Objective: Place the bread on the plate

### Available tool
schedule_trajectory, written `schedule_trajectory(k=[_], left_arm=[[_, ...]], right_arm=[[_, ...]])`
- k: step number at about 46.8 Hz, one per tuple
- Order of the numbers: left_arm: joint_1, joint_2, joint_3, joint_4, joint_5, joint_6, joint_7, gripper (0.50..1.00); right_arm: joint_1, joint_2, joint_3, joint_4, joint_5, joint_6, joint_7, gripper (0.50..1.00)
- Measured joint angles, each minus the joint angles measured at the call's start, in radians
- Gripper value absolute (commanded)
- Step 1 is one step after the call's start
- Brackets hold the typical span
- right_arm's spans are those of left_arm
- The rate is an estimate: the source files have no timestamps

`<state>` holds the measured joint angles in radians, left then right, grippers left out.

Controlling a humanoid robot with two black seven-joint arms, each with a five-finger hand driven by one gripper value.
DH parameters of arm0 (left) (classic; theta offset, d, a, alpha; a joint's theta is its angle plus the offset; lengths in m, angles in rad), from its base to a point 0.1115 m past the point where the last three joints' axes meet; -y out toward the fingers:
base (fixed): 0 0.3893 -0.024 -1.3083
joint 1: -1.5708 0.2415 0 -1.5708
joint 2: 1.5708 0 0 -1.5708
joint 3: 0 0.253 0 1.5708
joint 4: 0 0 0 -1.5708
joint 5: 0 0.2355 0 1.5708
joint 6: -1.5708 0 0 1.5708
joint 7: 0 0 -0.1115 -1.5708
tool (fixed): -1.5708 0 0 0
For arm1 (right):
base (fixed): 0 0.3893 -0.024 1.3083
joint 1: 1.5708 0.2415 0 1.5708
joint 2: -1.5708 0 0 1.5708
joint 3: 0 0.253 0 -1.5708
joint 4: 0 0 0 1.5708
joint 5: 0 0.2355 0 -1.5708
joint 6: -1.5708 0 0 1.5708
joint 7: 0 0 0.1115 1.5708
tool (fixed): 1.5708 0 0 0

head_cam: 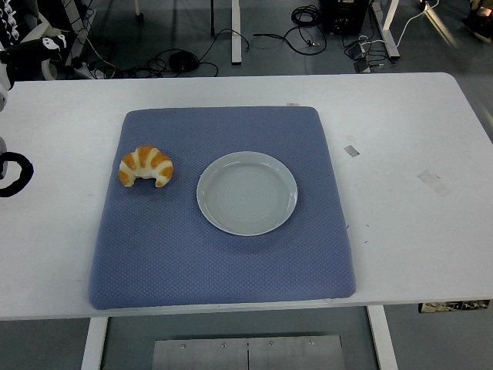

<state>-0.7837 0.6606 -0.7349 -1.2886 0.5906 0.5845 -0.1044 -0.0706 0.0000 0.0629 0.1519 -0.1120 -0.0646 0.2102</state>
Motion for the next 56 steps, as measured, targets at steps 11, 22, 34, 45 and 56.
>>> schedule_trajectory(k=[11, 22, 34, 45, 56], left_arm=[[0.0, -0.002, 0.0, 0.0, -0.001, 0.0, 0.0, 0.978], [-0.001, -0.004, 0.005, -0.001, -0.003, 0.0, 0.001, 0.978], [-0.01, -0.002, 0.017, -0.012, 0.006, 0.001, 0.027, 0.978], [-0.04, 0.005, 0.076, -0.073, 0.209, 0.011, 0.208, 0.978], [-0.05, 0.011, 0.112, -0.145, 0.467, 0.004, 0.37, 0.978]], right_arm=[[0.0, 0.0, 0.0, 0.0, 0.0, 0.0, 0.0, 1.0], [0.0, 0.0, 0.0, 0.0, 0.0, 0.0, 0.0, 1.0], [0.0, 0.0, 0.0, 0.0, 0.0, 0.0, 0.0, 1.0], [0.0, 0.0, 0.0, 0.0, 0.0, 0.0, 0.0, 1.0], [0.0, 0.0, 0.0, 0.0, 0.0, 0.0, 0.0, 1.0]])
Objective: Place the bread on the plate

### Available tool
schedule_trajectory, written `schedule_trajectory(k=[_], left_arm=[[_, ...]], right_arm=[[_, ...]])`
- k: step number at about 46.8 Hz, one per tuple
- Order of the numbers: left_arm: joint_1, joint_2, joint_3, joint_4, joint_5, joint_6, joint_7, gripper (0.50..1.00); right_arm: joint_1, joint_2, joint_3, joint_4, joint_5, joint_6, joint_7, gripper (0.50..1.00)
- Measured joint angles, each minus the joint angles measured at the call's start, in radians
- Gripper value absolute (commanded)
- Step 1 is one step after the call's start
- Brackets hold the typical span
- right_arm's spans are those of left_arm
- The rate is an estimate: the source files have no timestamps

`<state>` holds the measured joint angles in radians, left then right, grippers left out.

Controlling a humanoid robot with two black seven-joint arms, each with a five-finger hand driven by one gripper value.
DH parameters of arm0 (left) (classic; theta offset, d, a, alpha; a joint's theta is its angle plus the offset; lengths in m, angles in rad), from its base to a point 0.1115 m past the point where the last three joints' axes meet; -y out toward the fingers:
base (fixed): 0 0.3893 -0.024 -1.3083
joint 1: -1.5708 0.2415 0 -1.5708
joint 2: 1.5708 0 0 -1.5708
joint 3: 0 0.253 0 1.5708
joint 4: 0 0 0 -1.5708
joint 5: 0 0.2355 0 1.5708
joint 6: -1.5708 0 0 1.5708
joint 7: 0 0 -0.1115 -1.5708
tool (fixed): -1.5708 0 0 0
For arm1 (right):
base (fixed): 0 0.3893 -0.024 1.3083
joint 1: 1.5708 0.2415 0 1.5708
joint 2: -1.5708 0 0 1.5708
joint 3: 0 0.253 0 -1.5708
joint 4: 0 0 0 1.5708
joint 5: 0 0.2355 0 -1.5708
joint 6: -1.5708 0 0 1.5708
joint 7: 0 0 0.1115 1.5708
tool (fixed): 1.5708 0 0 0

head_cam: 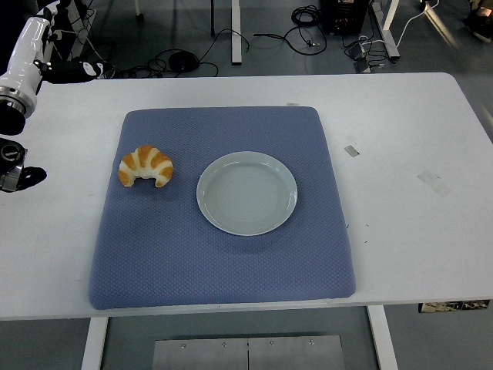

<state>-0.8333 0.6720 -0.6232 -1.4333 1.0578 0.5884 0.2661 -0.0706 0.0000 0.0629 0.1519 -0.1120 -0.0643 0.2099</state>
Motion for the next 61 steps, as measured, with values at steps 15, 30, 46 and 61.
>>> schedule_trajectory(k=[15, 30, 46, 61], left_arm=[[-0.092, 0.013, 0.2, -0.021, 0.156, -0.058, 0.068, 0.975], [-0.113, 0.082, 0.25, -0.119, 0.296, -0.137, 0.069, 0.971], [-0.113, 0.086, 0.342, -0.114, 0.379, -0.195, 0.07, 0.971], [-0.116, 0.078, 0.382, -0.094, 0.38, -0.257, 0.09, 0.954]], right_arm=[[0.0, 0.0, 0.0, 0.0, 0.0, 0.0, 0.0, 1.0], [0.0, 0.0, 0.0, 0.0, 0.0, 0.0, 0.001, 1.0], [0.0, 0.0, 0.0, 0.0, 0.0, 0.0, 0.001, 1.0], [0.0, 0.0, 0.0, 0.0, 0.0, 0.0, 0.001, 1.0]])
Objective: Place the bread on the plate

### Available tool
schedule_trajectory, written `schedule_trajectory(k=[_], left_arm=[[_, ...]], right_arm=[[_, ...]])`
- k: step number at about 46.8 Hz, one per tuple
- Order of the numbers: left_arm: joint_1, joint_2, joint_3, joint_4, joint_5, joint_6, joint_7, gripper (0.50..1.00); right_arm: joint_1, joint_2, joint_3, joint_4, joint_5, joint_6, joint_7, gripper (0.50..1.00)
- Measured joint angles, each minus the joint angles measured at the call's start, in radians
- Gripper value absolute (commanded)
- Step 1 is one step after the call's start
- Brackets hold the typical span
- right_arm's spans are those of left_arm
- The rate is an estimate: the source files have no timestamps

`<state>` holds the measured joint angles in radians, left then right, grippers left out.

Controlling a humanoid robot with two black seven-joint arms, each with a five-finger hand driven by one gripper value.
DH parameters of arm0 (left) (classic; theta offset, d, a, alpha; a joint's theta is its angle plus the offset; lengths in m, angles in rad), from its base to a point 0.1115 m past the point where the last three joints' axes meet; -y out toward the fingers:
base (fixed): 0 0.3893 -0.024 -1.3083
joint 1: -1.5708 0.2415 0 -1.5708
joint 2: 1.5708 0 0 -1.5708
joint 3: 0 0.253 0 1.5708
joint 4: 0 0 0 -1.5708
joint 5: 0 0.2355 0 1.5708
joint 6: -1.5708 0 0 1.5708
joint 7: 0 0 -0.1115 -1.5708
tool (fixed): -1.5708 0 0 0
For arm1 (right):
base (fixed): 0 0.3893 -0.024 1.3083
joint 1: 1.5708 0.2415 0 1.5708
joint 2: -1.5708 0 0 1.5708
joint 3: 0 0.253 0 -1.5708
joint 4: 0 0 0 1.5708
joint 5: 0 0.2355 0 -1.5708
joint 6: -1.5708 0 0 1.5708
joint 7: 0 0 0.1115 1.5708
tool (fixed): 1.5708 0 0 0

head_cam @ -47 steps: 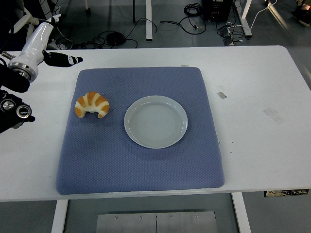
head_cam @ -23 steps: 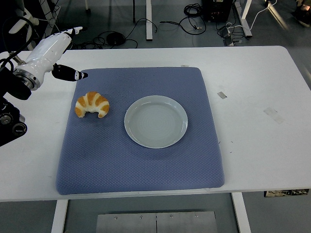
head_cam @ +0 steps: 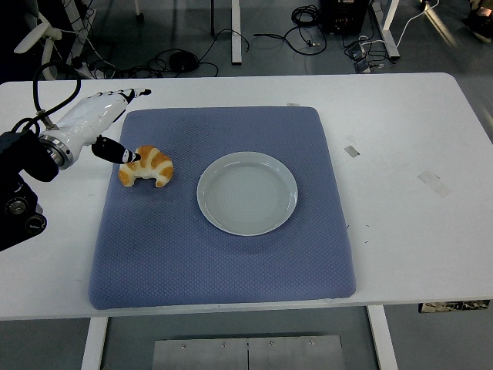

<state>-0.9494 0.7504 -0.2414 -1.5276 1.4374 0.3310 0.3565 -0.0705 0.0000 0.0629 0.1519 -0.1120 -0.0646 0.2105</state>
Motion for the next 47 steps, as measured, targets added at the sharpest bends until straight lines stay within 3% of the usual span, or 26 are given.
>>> schedule_trajectory(k=[47], left_arm=[[-0.038, -0.1, 0.134, 0.137, 0.041, -0.018, 0.009, 0.904]], right_arm=[[0.0, 0.0, 0.0, 0.0, 0.0, 0.0, 0.0, 1.0]])
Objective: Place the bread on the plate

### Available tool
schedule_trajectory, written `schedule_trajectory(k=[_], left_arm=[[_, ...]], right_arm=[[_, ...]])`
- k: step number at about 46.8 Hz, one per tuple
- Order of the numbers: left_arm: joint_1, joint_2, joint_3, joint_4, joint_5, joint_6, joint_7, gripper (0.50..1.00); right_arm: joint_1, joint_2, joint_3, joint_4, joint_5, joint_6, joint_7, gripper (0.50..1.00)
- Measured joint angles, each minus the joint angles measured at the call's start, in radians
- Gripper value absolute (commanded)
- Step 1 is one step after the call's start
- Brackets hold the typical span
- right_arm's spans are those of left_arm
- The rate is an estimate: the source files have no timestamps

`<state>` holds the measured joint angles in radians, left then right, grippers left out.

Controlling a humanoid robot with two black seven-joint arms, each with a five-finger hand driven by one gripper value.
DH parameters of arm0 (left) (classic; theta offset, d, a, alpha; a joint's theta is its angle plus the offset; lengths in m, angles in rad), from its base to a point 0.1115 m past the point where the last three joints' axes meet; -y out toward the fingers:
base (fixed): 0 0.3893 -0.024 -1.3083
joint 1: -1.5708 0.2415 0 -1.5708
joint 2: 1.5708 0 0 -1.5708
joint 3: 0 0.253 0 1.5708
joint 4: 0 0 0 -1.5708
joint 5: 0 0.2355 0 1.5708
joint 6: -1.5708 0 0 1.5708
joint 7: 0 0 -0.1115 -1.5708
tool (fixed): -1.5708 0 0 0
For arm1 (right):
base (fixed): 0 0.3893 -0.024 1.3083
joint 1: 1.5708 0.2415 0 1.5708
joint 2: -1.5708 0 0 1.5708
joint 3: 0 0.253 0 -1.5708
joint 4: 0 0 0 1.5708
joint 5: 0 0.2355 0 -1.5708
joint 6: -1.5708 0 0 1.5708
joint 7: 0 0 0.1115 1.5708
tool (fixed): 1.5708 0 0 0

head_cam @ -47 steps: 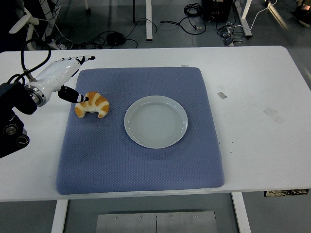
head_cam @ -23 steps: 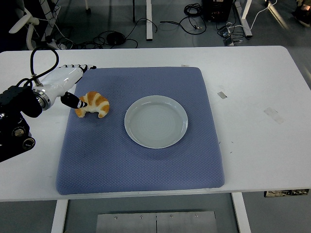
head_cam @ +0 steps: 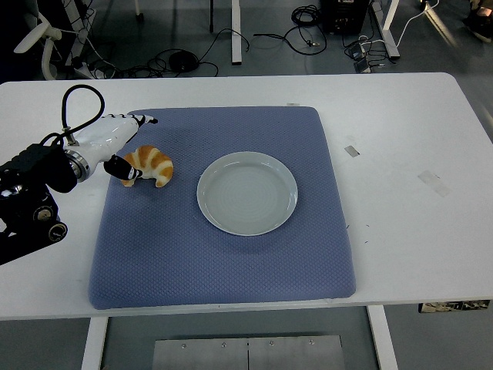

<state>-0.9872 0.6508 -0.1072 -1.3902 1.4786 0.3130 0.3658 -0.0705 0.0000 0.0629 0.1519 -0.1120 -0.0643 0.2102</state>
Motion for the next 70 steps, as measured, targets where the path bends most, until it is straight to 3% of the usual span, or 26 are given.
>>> schedule_trajectory(k=[11, 24, 39, 44, 55, 64, 70], left_arm=[[-0.002, -0.016, 0.036, 0.013, -0.017, 0.0, 0.0, 0.861], [-0.005, -0.026, 0.041, 0.04, -0.039, -0.007, -0.001, 0.852], [-0.018, -0.027, 0.041, 0.043, -0.112, -0.053, -0.002, 0.719], [-0.019, -0.027, 0.041, 0.047, -0.118, -0.054, -0.003, 0.615], [-0.019, -0.026, 0.041, 0.056, -0.14, -0.054, -0.017, 0.581], [-0.037, -0.019, 0.03, 0.058, -0.195, -0.054, -0.018, 0.502], [-0.056, -0.013, 0.016, 0.059, -0.227, -0.058, -0.018, 0.5]], right_arm=[[0.0, 0.0, 0.0, 0.0, 0.0, 0.0, 0.0, 1.0], [0.0, 0.0, 0.0, 0.0, 0.0, 0.0, 0.0, 1.0], [0.0, 0.0, 0.0, 0.0, 0.0, 0.0, 0.0, 1.0], [0.0, 0.0, 0.0, 0.0, 0.0, 0.0, 0.0, 1.0], [0.0, 0.0, 0.0, 0.0, 0.0, 0.0, 0.0, 1.0], [0.0, 0.0, 0.0, 0.0, 0.0, 0.0, 0.0, 1.0], [0.0, 0.0, 0.0, 0.0, 0.0, 0.0, 0.0, 1.0]])
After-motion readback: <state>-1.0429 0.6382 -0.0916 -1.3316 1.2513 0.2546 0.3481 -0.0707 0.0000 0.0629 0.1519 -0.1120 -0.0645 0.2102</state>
